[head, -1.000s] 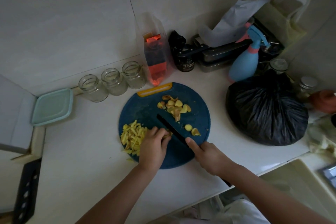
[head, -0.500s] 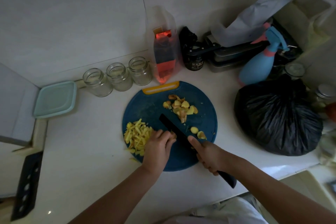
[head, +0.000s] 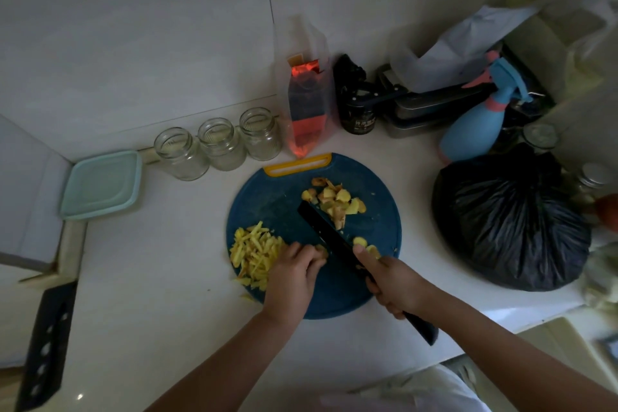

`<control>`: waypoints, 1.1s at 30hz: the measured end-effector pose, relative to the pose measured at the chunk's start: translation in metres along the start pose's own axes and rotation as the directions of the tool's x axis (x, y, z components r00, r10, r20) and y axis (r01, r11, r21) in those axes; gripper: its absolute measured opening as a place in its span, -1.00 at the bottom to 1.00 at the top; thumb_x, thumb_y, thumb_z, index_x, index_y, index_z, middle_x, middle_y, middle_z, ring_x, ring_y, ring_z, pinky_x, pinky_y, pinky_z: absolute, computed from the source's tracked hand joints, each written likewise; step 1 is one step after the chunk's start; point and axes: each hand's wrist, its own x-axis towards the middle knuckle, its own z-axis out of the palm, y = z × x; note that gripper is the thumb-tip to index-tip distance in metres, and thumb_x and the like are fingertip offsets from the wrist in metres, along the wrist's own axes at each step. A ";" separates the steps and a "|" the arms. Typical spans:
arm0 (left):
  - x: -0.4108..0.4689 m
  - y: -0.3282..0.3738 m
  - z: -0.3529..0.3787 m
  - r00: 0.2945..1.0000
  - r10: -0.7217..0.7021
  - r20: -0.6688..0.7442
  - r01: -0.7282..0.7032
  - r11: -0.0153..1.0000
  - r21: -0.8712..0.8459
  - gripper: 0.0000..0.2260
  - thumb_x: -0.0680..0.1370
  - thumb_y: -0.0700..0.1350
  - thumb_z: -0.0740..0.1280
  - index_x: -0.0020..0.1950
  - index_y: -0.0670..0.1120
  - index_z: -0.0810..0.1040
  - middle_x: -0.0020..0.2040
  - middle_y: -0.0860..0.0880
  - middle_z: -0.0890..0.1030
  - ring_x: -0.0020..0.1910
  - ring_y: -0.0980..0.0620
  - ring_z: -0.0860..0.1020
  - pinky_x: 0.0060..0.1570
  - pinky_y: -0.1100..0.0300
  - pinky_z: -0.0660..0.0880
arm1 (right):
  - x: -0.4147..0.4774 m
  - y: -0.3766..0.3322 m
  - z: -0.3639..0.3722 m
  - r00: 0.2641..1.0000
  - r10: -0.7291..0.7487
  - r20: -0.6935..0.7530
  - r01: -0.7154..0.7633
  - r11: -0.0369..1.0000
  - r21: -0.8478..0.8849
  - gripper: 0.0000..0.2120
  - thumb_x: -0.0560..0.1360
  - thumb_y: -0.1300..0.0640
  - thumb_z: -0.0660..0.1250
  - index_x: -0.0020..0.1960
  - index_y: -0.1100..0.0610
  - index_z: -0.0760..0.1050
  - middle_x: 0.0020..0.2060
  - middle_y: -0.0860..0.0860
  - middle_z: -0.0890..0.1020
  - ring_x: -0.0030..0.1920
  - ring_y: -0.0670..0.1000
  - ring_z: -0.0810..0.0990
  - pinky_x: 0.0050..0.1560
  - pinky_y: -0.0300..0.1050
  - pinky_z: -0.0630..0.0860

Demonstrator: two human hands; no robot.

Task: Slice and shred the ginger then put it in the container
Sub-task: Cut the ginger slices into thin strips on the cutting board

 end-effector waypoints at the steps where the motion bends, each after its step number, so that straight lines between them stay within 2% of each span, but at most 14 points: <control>1: 0.000 0.000 0.000 1.000 -0.004 0.002 0.004 1.000 -0.002 -0.87 0.40 -0.28 0.50 -0.17 -0.13 0.58 -0.22 -0.03 0.55 -0.23 0.03 0.53 -0.26 0.25 0.43 | -0.003 0.003 0.000 1.000 -0.012 -0.005 0.012 1.000 -0.008 -0.46 0.54 -0.35 0.04 -0.31 0.09 0.25 -0.60 -0.10 0.29 -0.61 -0.10 0.20 -0.58 -0.29 0.20; 9: 0.004 0.005 -0.005 0.998 -0.015 0.053 0.014 1.000 0.021 -0.87 0.40 -0.25 0.50 -0.19 -0.14 0.56 -0.24 -0.05 0.53 -0.26 -0.02 0.53 -0.37 0.13 0.51 | -0.008 0.006 0.006 1.000 0.006 0.000 -0.006 1.000 0.023 -0.49 0.55 -0.34 0.07 -0.22 0.10 0.32 -0.49 -0.04 0.34 -0.62 -0.12 0.24 -0.59 -0.27 0.21; 14: 0.004 0.007 -0.007 0.998 0.006 0.068 -0.008 0.999 0.038 -0.82 0.36 -0.27 0.52 -0.22 -0.13 0.54 -0.27 -0.04 0.51 -0.29 -0.01 0.51 -0.39 0.19 0.46 | -0.005 0.010 0.006 1.000 -0.011 -0.012 0.011 0.998 -0.069 -0.43 0.53 -0.38 0.04 -0.28 0.12 0.28 -0.48 -0.02 0.32 -0.61 -0.09 0.22 -0.57 -0.27 0.19; 18: 0.005 0.007 -0.006 0.998 -0.011 0.061 0.009 0.999 0.042 -0.81 0.35 -0.27 0.54 -0.22 -0.12 0.54 -0.27 -0.04 0.52 -0.30 -0.02 0.52 -0.40 0.20 0.45 | 0.000 0.010 0.008 1.000 0.023 0.015 -0.022 0.998 -0.057 -0.43 0.53 -0.38 0.02 -0.25 0.13 0.28 -0.48 0.00 0.31 -0.60 -0.08 0.21 -0.57 -0.27 0.18; 22: 0.005 0.004 -0.006 0.997 -0.023 0.076 0.019 0.998 0.054 -0.81 0.35 -0.25 0.54 -0.23 -0.10 0.54 -0.28 -0.03 0.53 -0.30 0.00 0.52 -0.39 0.22 0.44 | 0.011 0.007 0.016 0.999 0.002 0.039 0.005 0.983 -0.183 -0.37 0.54 -0.39 -0.06 -0.25 0.16 0.34 -0.45 0.06 0.38 -0.60 -0.06 0.31 -0.58 -0.25 0.29; 25: 0.004 0.006 -0.007 0.995 -0.033 0.094 0.030 0.999 0.032 -0.81 0.36 -0.25 0.53 -0.24 -0.10 0.53 -0.27 -0.02 0.53 -0.30 -0.01 0.52 -0.38 0.17 0.48 | 0.021 0.002 0.022 1.000 -0.022 0.013 0.025 0.975 -0.219 -0.35 0.55 -0.37 -0.10 -0.25 0.17 0.37 -0.44 0.07 0.40 -0.59 -0.07 0.35 -0.60 -0.27 0.30; 27: 0.007 0.006 -0.009 0.988 -0.067 0.140 0.066 0.998 0.015 -0.84 0.38 -0.25 0.51 -0.19 -0.11 0.54 -0.22 -0.03 0.54 -0.25 -0.01 0.54 -0.32 0.13 0.51 | 0.026 0.001 0.023 0.999 -0.034 -0.006 0.032 0.970 -0.240 -0.37 0.56 -0.35 -0.10 -0.26 0.16 0.37 -0.44 0.07 0.41 -0.57 -0.08 0.36 -0.61 -0.31 0.28; 29: 0.012 0.008 -0.014 0.965 -0.139 0.224 0.141 0.990 0.008 -0.86 0.43 -0.21 0.46 -0.08 -0.11 0.54 -0.10 -0.03 0.54 -0.13 -0.01 0.55 -0.16 0.10 0.53 | 0.027 0.002 0.023 1.000 -0.025 -0.009 0.023 0.974 -0.225 -0.38 0.56 -0.36 -0.09 -0.24 0.15 0.36 -0.41 0.07 0.42 -0.53 -0.07 0.37 -0.59 -0.31 0.27; 31: 0.022 0.011 -0.023 0.929 -0.186 0.319 0.198 0.980 -0.005 -0.82 0.46 -0.13 0.45 0.02 -0.10 0.54 0.00 -0.01 0.51 -0.02 0.03 0.53 -0.03 0.17 0.49 | 0.030 0.005 0.022 0.999 -0.033 -0.020 0.028 0.973 -0.228 -0.41 0.56 -0.36 -0.07 -0.21 0.14 0.36 -0.39 0.06 0.42 -0.48 -0.07 0.38 -0.51 -0.29 0.28; 33: 0.031 0.015 -0.035 0.928 -0.169 0.333 0.183 0.983 -0.008 -0.79 0.47 -0.07 0.44 0.06 -0.08 0.55 0.04 0.02 0.51 0.01 0.10 0.51 -0.04 0.31 0.43 | 0.032 0.005 0.019 0.996 -0.063 -0.056 0.047 0.969 -0.243 -0.45 0.57 -0.34 -0.03 -0.17 0.13 0.36 -0.35 0.02 0.40 -0.43 -0.10 0.37 -0.45 -0.30 0.25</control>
